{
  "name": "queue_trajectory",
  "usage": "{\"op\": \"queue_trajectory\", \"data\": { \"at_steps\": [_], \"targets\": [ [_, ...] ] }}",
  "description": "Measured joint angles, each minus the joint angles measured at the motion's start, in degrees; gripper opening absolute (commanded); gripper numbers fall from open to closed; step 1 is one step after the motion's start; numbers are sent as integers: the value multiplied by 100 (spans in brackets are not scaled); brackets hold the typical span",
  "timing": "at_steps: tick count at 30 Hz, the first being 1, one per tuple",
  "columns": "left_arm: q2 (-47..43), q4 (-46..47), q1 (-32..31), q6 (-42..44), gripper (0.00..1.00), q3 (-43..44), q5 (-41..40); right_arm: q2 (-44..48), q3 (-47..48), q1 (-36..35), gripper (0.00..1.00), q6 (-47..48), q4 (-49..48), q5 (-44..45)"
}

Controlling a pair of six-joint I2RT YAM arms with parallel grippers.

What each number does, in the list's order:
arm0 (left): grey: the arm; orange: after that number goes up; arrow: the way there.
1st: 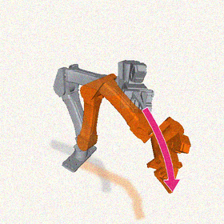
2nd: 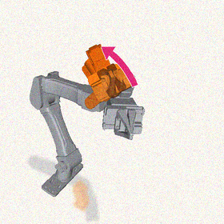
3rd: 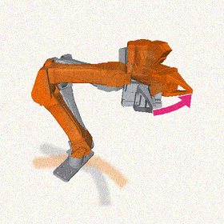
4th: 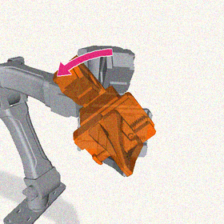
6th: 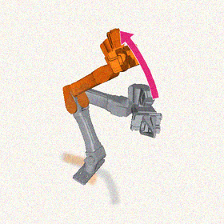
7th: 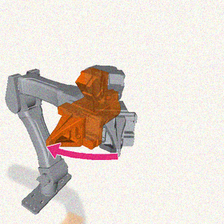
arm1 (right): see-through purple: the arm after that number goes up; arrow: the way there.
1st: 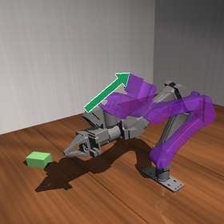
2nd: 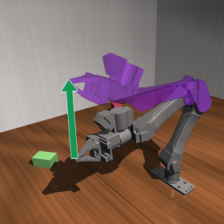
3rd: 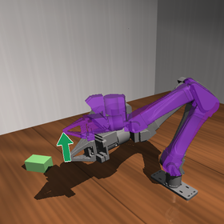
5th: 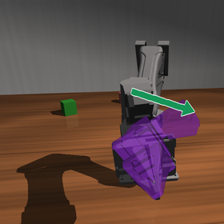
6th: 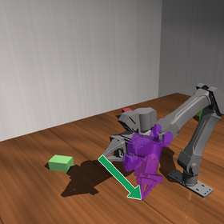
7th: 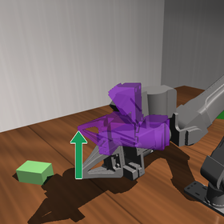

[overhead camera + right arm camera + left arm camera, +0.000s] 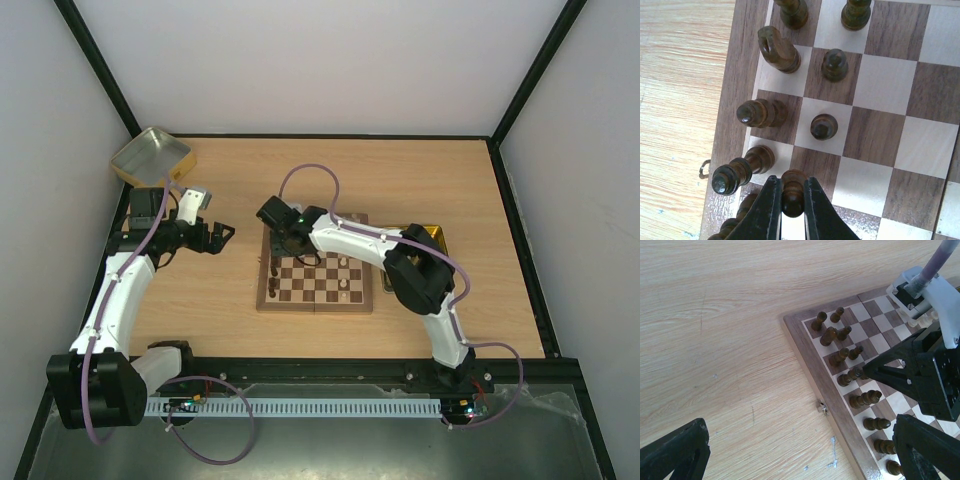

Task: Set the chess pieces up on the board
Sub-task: Place the chess piece on the chessboard.

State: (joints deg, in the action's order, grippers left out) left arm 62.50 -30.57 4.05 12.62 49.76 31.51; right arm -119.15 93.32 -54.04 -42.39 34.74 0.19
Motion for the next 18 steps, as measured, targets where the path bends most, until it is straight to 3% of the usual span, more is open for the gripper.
{"op": "queue_trajectory", "data": {
  "at_steps": [18],
  "targets": [
    [0, -2, 0, 0, 99, 0, 20, -173, 92, -31, 7, 20, 212, 197]
  ]
}}
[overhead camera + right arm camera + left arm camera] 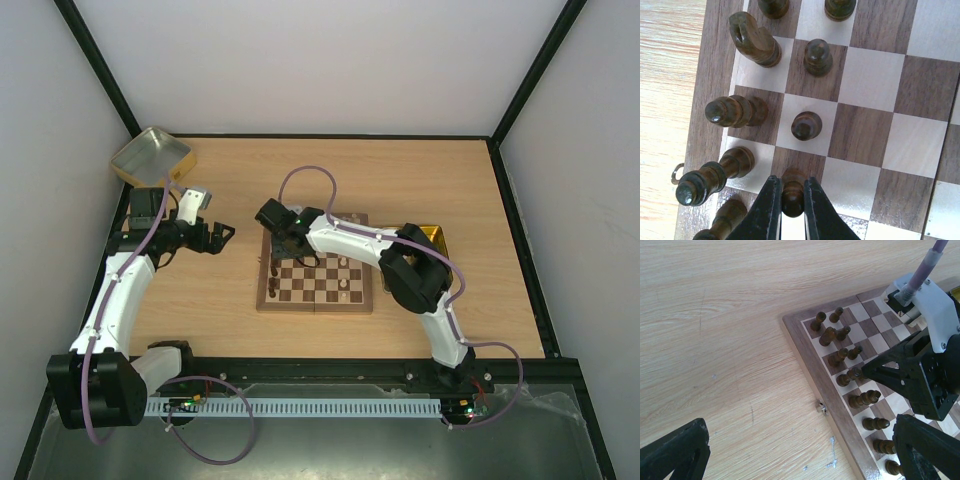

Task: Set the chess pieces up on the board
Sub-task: Place the chess piece on the chessboard.

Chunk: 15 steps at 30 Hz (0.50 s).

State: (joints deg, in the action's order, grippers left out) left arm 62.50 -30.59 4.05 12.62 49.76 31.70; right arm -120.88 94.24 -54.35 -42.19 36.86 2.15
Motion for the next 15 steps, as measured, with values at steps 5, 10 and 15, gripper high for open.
{"op": "queue_trajectory", "data": {
  "at_steps": [5, 10, 15],
  "targets": [
    [0, 0, 0, 0, 99, 0, 2, 0, 2, 0, 12, 0, 15, 22],
    [0, 0, 0, 0, 99, 0, 7, 0, 2, 0, 30, 35, 26, 15],
    [0, 0, 0, 0, 99, 0, 26, 0, 2, 0, 32, 61, 15, -26]
  ]
}}
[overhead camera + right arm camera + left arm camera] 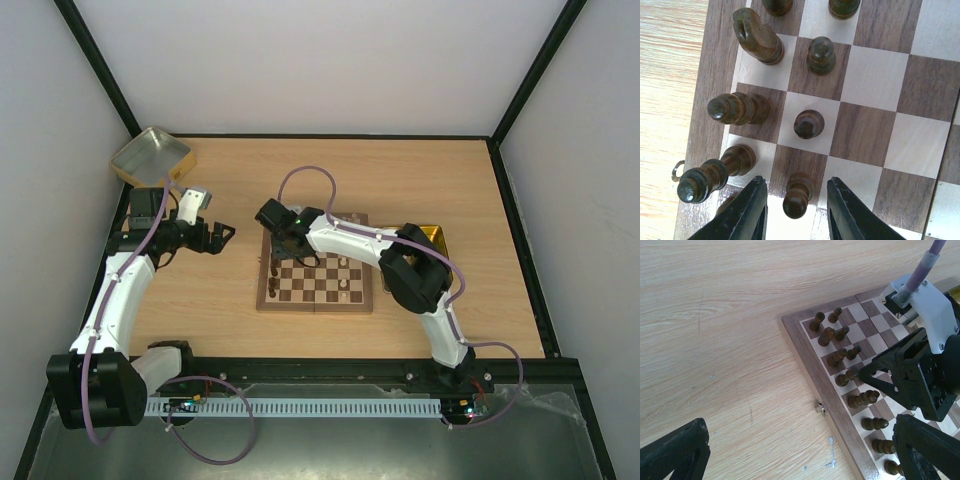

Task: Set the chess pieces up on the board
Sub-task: Place the chess piece on the chessboard, then pick up the chess piece from the storage box.

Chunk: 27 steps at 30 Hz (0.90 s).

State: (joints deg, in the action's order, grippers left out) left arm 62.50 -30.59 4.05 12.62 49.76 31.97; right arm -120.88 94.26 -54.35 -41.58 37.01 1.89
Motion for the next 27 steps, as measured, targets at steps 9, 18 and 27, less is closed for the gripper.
{"op": "queue_trajectory", "data": {
  "at_steps": [9, 18, 27],
  "targets": [
    [0, -2, 0, 2, 99, 0, 2, 94, -31, 0, 31, -22, -20, 105],
    [0, -11, 0, 22, 99, 0, 22, 1641, -938, 98, 31, -87, -107, 726],
    [7, -33, 0, 46, 99, 0, 111, 3807, -3609, 2107, 31, -341, -518, 758]
  ]
}}
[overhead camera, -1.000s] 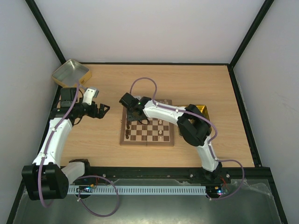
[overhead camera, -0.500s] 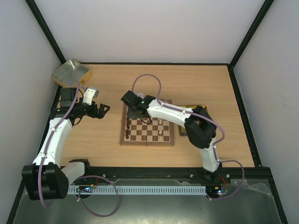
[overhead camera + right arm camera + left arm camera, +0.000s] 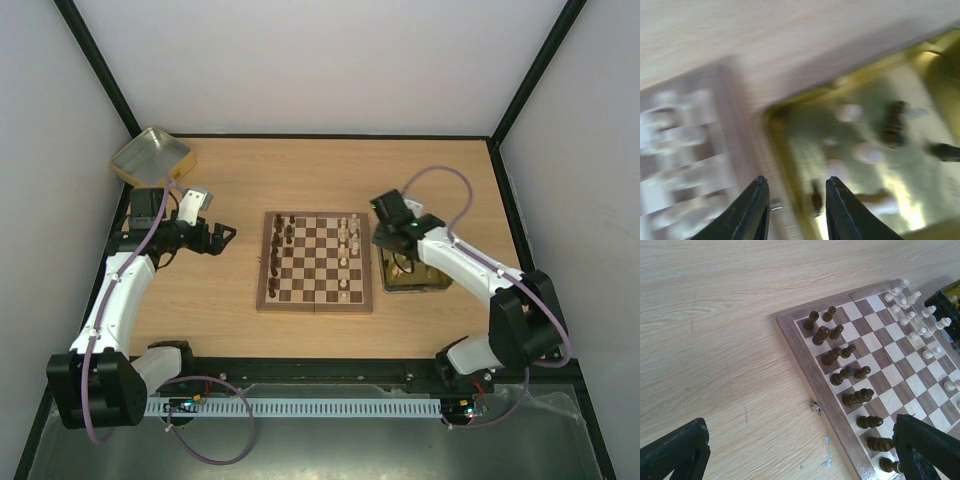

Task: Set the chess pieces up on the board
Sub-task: Pick up the chess piece from the storage box.

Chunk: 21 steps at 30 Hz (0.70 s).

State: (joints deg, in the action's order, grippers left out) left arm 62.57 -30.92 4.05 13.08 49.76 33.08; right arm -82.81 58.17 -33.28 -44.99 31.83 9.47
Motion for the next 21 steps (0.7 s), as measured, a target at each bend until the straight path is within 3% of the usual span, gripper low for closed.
{"op": "queue_trajectory", "data": {
  "at_steps": [4, 8, 21],
  "targets": [
    [22, -9, 0, 7, 99, 0, 33, 258, -758, 968, 31, -26, -72, -260],
    [85, -15, 0, 33, 99, 0, 37, 278, -979, 1499, 31, 0, -229, -546],
    [192, -26, -2, 57, 99, 0, 55, -101, -999, 1641, 27, 149, -732, -1141]
  ]
}}
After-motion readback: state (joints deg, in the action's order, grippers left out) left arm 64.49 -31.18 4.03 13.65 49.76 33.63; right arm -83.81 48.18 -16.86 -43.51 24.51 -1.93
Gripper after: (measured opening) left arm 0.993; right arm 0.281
